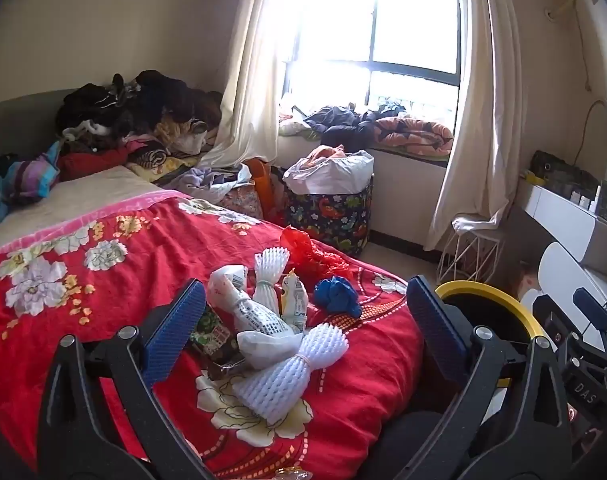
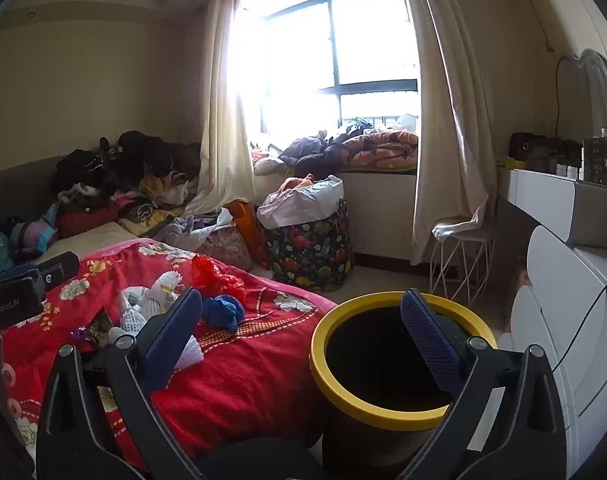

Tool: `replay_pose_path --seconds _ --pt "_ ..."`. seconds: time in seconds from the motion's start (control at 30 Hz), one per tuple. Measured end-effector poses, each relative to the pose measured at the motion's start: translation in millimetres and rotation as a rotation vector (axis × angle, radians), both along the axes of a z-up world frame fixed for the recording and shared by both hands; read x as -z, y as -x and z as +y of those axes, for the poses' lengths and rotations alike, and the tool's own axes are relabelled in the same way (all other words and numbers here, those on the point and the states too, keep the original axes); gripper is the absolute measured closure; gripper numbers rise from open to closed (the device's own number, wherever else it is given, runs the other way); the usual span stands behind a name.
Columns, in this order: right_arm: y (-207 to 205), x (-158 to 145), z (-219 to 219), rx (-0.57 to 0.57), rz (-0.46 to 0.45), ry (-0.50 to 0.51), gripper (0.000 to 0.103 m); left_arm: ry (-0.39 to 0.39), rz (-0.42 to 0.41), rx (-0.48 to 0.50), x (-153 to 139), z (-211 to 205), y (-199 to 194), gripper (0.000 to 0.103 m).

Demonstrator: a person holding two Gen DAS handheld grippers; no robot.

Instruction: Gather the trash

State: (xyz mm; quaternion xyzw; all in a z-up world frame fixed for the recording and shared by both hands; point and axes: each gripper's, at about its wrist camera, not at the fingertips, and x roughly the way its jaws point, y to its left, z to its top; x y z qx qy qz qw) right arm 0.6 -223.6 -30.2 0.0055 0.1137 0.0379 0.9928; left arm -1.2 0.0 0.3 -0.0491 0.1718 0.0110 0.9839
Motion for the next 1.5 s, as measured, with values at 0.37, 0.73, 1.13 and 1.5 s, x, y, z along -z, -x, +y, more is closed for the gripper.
replay_pose_path --seconds 0.37,0.73,1.13,1.5 --pt "1.4 -12.3 -4.8 0.001 0.002 -0.011 0.006 0.016 0.005 0.004 -5.8 -8.4 0.3 0.011" --pt "5.2 -12.0 -3.3 0.007 -0.01 -0.003 0.006 0.028 -0.006 0.017 -7.7 -6.8 2.6 0.011" --pt "5.3 -16.3 -4.7 0.01 -0.015 -0.001 0.006 0.036 -0.009 0.02 -7.8 -6.1 0.8 0.011" --pt "6.1 -15.3 -5.2 0.009 -0.017 -0.002 0.006 0.037 -0.011 0.019 -7.5 -4.9 2.1 0.011"
